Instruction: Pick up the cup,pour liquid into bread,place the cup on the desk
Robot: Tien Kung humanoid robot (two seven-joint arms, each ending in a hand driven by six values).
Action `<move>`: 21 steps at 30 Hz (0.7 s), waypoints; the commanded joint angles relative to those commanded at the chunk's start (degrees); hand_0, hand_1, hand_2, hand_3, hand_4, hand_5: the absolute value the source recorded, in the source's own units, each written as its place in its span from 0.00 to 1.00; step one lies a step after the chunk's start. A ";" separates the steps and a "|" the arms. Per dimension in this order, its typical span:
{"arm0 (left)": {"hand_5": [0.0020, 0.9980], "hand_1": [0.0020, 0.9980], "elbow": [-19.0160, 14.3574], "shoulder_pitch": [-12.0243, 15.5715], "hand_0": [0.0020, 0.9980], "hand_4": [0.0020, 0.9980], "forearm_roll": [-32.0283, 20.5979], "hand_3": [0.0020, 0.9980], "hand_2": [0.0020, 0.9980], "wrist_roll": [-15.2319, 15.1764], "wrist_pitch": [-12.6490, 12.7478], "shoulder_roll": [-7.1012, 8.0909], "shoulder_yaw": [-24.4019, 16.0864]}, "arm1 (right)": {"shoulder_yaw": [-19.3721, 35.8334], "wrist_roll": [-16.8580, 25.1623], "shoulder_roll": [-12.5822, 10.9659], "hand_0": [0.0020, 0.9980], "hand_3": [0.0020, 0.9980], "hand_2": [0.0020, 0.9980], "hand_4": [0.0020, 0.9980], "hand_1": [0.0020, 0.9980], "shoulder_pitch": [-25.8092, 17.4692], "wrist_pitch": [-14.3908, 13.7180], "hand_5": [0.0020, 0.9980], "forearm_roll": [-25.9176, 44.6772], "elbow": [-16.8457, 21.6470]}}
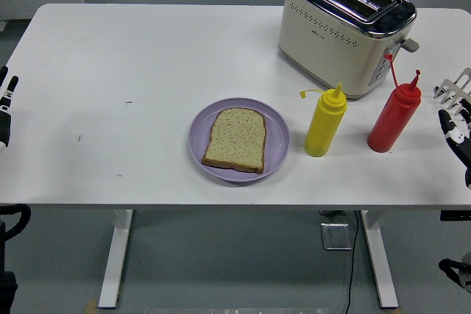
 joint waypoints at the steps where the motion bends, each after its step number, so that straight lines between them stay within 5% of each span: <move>1: 1.00 0.85 0.01 0.00 0.83 0.67 -0.01 0.75 0.87 0.00 0.01 0.00 -0.03 | 0.93 0.50 0.06 0.93 0.98 0.95 0.86 0.86 0.13 -0.08 0.26 1.42 0.70; 2: 1.00 0.85 0.01 0.00 0.83 0.67 -0.01 0.75 0.87 0.01 0.01 -0.01 -0.05 | 1.56 0.75 0.13 0.93 0.98 0.95 0.86 0.86 0.25 0.06 0.26 2.56 1.19; 3: 1.00 0.85 0.00 -0.01 0.83 0.67 -0.01 0.75 0.87 0.01 0.01 -0.02 -0.08 | 3.03 0.78 0.31 0.86 0.83 0.82 0.75 0.78 0.55 0.84 0.46 5.10 1.97; 8: 1.00 0.85 0.01 -0.05 0.83 0.67 0.02 0.75 0.87 0.02 0.01 -0.09 -0.15 | 9.35 -4.40 1.17 0.86 0.83 0.82 0.75 0.78 2.08 8.42 0.46 16.37 1.97; 9: 1.00 0.85 0.00 -0.08 0.83 0.67 0.03 0.76 0.87 0.02 0.02 -0.10 -0.17 | 11.02 -6.28 1.40 0.81 0.79 0.76 0.68 0.74 2.49 10.38 0.67 18.98 1.51; 13: 1.00 0.85 0.00 -0.12 0.83 0.67 0.05 0.76 0.87 0.01 0.02 -0.13 -0.27 | 16.09 -11.96 2.09 0.81 0.79 0.76 0.68 0.74 3.95 14.54 0.67 26.31 -0.68; 21: 1.00 0.85 -0.01 -0.16 0.84 0.67 0.03 0.76 0.87 0.00 0.00 -0.19 -0.40 | 20.52 -18.01 2.85 0.79 0.75 0.74 0.63 0.72 5.74 18.28 0.77 23.96 -3.21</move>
